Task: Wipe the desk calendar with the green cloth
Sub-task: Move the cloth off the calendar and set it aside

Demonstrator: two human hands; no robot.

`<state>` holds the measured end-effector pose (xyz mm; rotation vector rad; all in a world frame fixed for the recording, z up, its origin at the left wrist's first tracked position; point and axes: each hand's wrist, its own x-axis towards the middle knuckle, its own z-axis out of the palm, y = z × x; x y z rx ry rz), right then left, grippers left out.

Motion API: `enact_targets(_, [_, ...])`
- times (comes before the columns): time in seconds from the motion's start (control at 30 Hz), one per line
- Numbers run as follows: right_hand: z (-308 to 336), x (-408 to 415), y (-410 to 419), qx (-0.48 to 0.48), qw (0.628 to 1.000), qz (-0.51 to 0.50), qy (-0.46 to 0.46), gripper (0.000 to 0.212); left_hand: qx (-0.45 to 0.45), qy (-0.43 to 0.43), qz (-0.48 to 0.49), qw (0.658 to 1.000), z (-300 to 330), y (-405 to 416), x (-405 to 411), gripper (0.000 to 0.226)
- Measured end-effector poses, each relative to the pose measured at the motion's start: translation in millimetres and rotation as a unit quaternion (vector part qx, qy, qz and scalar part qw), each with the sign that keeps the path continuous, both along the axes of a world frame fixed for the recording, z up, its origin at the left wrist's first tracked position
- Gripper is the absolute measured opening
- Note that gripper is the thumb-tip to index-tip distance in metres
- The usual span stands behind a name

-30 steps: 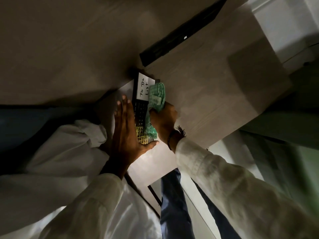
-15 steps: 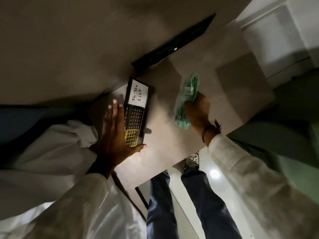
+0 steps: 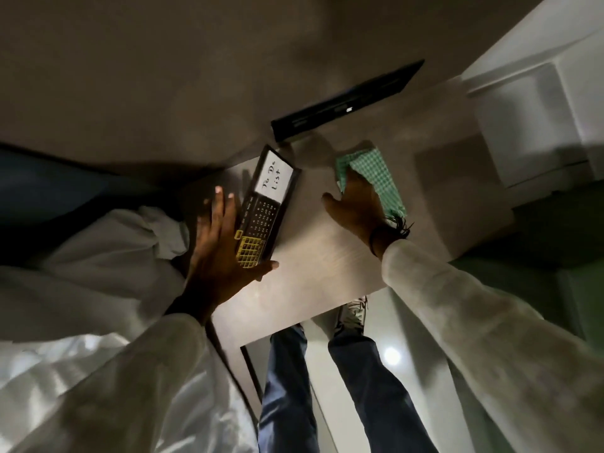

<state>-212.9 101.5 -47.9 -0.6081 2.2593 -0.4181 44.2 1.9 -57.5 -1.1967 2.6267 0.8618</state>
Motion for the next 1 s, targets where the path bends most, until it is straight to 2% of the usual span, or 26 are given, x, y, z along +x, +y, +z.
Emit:
enact_targets(0.07, [16.4, 4.1, -18.7, -0.043, 0.998, 0.02, -0.035, 0.06, 0.047, 0.011, 0.112, 0.993, 14.8, 15.7, 3.1, 0.138])
enact_targets(0.1, [22.8, 6.5, -29.8, -0.051, 0.997, 0.037, -0.048, 0.057, 0.086, 0.022, 0.193, 0.977, 23.5, 25.7, 3.0, 0.132])
enact_targets(0.13, [27.8, 9.7, -43.1, -0.059, 0.995, 0.052, -0.057, 0.054, 0.136, 0.04, 0.292, 0.946, 31.0, 33.0, 0.8, 0.124])
enact_targets(0.17, [31.3, 16.3, -56.2, -0.064, 0.994, 0.065, -0.068, 0.052, 0.194, 0.073, 0.408, 0.889, 39.3, 38.0, -0.1, 0.115])
enact_targets(0.23, [30.3, 29.5, -81.6, -0.058, 0.99, 0.077, -0.104, 0.054, 0.296, 0.16, 0.614, 0.714, 48.7, 41.6, -7.2, 0.095])
enact_targets(0.27, [27.2, 36.9, -91.9, -0.053, 0.987, 0.079, -0.129, 0.056, 0.35, 0.18, 0.667, 0.633, 50.6, 41.0, -8.4, 0.086])
enact_targets(0.3, [24.6, 37.1, -94.1, -0.048, 0.984, 0.073, -0.152, 0.059, 0.405, 0.178, 0.678, 0.587, 52.9, 41.3, -14.5, 0.085])
enact_targets(0.37, [17.7, 34.7, -92.1, -0.044, 0.981, 0.062, -0.178, 0.062, 0.475, 0.166, 0.67, 0.545, 52.9, 41.5, -19.1, 0.092])
enact_targets(0.4, [15.0, 31.7, -88.1, -0.046, 0.981, 0.054, -0.179, 0.063, 0.487, 0.169, 0.667, 0.538, 54.9, 39.1, -20.3, 0.093])
enact_targets(0.47, [10.2, 26.0, -76.4, -0.05, 0.984, 0.034, -0.165, 0.065, 0.478, 0.173, 0.664, 0.549, 56.0, 30.5, -22.0, 0.088])
enact_targets(0.53, [4.2, 22.6, -63.1, -0.048, 0.99, 0.019, -0.135, 0.062, 0.452, 0.174, 0.654, 0.581, 57.5, 16.9, -19.2, 0.076])
enact_targets(0.6, [1.2, 15.1, -47.9, -0.049, 0.994, -0.017, -0.097, 0.055, 0.416, 0.185, 0.627, 0.631, 60.5, 3.9, -18.7, 0.053])
enact_targets(0.63, [0.7, 9.6, -40.8, -0.046, 0.994, -0.047, -0.092, 0.056, 0.402, 0.185, 0.616, 0.651, 61.1, -1.3, -19.1, 0.042])
enact_targets(0.7, [0.3, -0.7, -31.7, -0.015, 0.993, -0.082, -0.087, 0.064, 0.376, 0.187, 0.599, 0.681, 63.8, -10.4, -19.1, 0.038])
enact_targets(0.73, [0.2, -3.5, -29.4, -0.001, 0.992, -0.094, -0.09, 0.066, 0.373, 0.202, 0.607, 0.672, 61.1, -13.7, -20.2, 0.046])
enact_targets(0.8, [-0.7, -3.3, -28.2, -0.007, 0.979, -0.151, -0.135, 0.055, 0.385, 0.225, 0.617, 0.648, 60.0, -16.9, -18.2, 0.058])
enact_targets(0.9, [2.5, 3.1, -37.8, -0.03, 0.953, -0.23, -0.195, 0.047, 0.376, 0.24, 0.564, 0.695, 55.4, -16.3, -24.1, 0.055])
enact_targets(1.0, [2.0, 7.3, -48.4, -0.077, 0.937, -0.27, -0.208, 0.037, 0.396, 0.223, 0.592, 0.666, 52.7, -19.7, -30.3, 0.073])
